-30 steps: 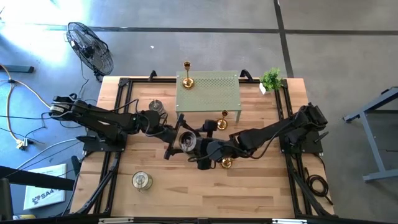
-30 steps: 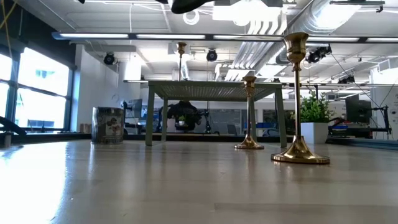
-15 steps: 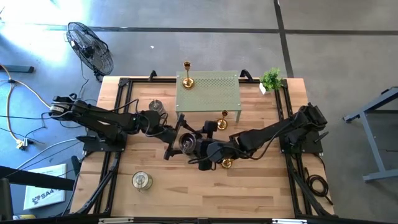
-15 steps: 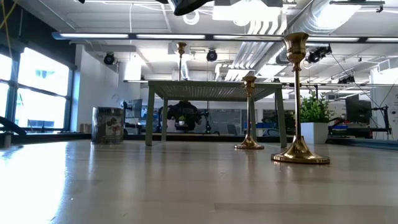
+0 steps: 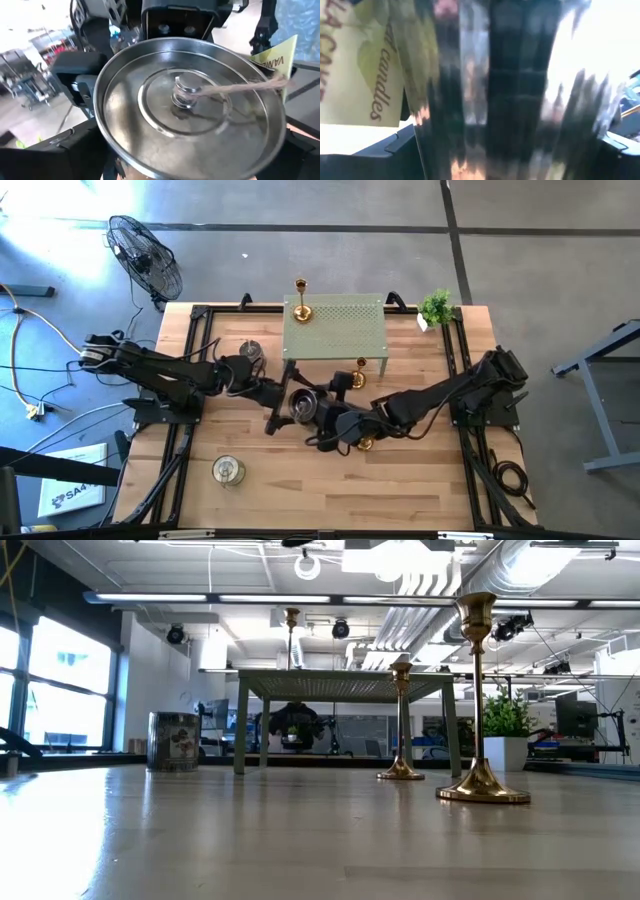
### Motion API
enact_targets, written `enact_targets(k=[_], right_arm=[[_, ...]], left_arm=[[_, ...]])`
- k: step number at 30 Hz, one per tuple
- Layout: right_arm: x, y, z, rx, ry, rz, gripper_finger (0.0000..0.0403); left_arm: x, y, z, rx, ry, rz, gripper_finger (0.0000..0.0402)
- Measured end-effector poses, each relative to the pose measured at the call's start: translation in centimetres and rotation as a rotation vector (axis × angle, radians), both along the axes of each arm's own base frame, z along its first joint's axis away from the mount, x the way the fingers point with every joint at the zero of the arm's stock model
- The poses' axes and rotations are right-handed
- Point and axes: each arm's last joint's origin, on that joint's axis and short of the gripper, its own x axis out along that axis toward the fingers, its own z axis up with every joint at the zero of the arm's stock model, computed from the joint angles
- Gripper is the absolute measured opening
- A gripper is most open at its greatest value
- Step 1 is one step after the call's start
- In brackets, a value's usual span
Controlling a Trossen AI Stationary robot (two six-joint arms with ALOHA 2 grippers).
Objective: Pick & Place candle stick holders
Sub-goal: Put the middle right silver scented candle on the shelf
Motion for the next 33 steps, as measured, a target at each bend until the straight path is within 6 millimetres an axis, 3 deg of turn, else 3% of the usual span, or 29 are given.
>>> enact_targets(k=[9,16,26,33], right_arm=[[-2.1,1.8,0.3,-0.183,0.015,-0.132,0.0348],[-5.2,2.7,1.2,-0.234,-0.002,-0.235,0.0348],[-13.1,2.9,5.5,-0.151,-0.18,-0.298,0.0348],[-19.9,0.2,8.5,-0.055,-0.389,-0.338,0.0348]], left_arm=[[-0.3,0.1,0.9,-0.008,-0.052,0.035,0.0397],[-0.8,0.3,1.3,-0.01,-0.062,0.048,0.0398],[-2.0,0.4,1.9,-0.016,-0.041,0.036,0.0399],[-2.5,0.5,1.3,-0.007,0.053,0.037,0.0399]])
